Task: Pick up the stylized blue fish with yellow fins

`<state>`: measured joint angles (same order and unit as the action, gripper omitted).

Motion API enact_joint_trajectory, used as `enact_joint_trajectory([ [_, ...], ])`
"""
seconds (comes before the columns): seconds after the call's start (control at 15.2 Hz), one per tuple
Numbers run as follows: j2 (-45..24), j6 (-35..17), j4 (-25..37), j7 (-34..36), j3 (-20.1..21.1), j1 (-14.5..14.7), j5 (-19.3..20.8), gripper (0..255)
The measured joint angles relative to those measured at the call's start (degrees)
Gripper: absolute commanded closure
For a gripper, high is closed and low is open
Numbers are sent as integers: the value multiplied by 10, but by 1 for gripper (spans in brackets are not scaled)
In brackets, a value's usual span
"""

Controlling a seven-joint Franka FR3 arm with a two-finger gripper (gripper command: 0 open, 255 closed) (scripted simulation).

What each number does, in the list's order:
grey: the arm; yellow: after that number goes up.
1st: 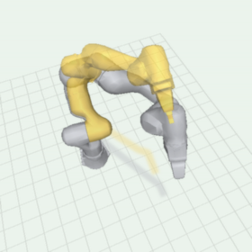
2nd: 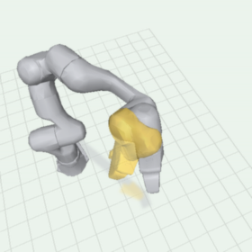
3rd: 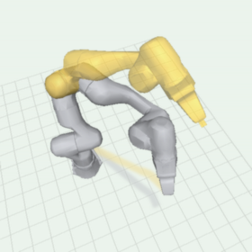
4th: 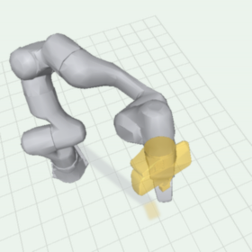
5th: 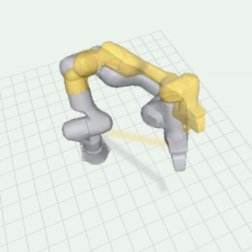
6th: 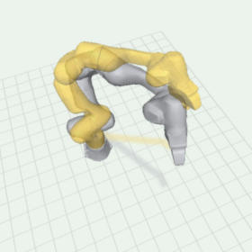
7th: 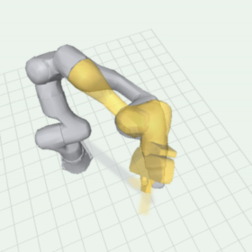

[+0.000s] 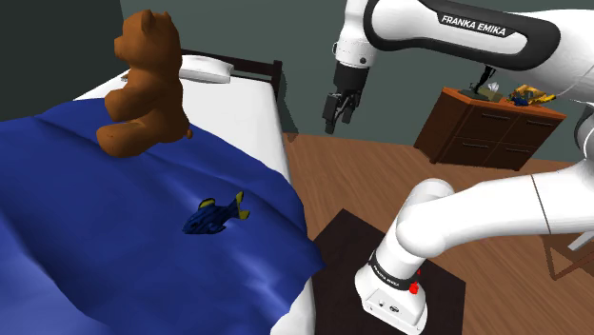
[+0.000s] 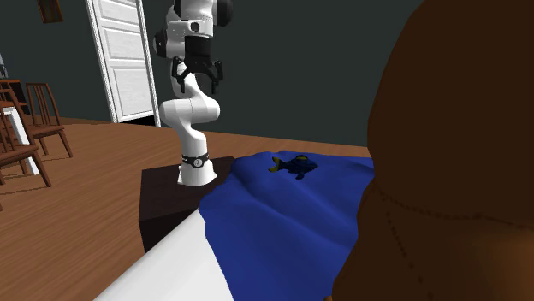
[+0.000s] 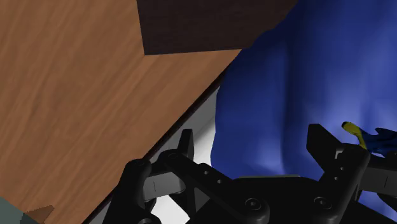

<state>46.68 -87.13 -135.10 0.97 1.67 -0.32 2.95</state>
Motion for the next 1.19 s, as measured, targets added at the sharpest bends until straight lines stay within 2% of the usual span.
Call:
enact_joint_trajectory([
  [0.26, -8, -25, -14, 22, 20, 7, -13, 0],
  [0.53, -21, -79, -52, 69, 66, 23, -40, 0],
  [1.19, -134, -230, -76, 196, 192, 51, -86, 0],
])
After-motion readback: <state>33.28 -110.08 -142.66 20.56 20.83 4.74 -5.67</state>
